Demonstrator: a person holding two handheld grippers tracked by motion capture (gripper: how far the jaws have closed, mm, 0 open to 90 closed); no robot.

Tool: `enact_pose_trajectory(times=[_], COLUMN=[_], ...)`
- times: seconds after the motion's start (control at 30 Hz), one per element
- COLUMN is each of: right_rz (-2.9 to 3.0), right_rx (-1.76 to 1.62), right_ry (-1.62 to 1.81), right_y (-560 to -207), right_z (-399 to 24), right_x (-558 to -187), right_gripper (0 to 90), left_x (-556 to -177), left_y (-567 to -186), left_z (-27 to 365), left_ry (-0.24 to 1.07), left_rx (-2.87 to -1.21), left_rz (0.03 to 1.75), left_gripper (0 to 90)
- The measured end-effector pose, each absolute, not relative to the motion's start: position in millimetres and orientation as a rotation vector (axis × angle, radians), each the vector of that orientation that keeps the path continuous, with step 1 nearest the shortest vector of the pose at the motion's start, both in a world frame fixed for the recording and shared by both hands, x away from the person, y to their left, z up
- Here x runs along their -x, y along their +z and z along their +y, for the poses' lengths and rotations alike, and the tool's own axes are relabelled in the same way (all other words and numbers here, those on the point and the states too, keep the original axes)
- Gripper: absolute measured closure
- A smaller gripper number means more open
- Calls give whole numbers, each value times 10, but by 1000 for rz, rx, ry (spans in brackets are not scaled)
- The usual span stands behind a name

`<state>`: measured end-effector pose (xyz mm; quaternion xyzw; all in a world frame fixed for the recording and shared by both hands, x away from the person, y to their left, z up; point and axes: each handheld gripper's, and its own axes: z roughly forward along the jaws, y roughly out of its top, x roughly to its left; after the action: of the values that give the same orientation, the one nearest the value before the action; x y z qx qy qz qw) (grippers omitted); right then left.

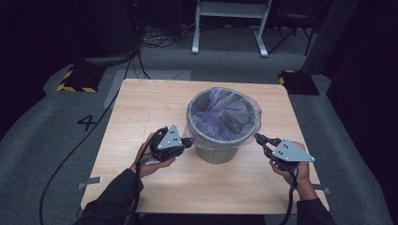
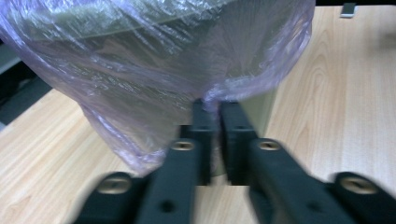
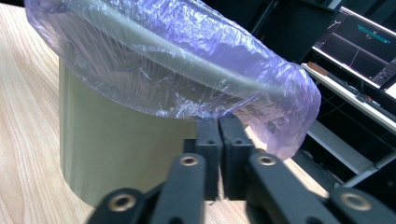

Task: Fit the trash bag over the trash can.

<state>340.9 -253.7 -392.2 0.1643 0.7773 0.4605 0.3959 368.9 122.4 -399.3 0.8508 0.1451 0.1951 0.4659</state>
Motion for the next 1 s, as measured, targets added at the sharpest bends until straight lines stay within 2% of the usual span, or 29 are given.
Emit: enact_pose_trajectory(times=[0.4,1.0], right_rz=[2075,2248], right_rx=[-454,-689], right_ry=[1166,1139], right_y=[-4088,-4601], right_z=[-2575,-2679], right_x=[-3436,-3799], right_gripper=[900,900], left_x=[-3794,-3997], left_y=[-4212,-4628], left_z=[1212,1201], left_ry=[430,325], left_rx=[-2177,-2239], left_rz=[380,472], left_gripper=[899,899])
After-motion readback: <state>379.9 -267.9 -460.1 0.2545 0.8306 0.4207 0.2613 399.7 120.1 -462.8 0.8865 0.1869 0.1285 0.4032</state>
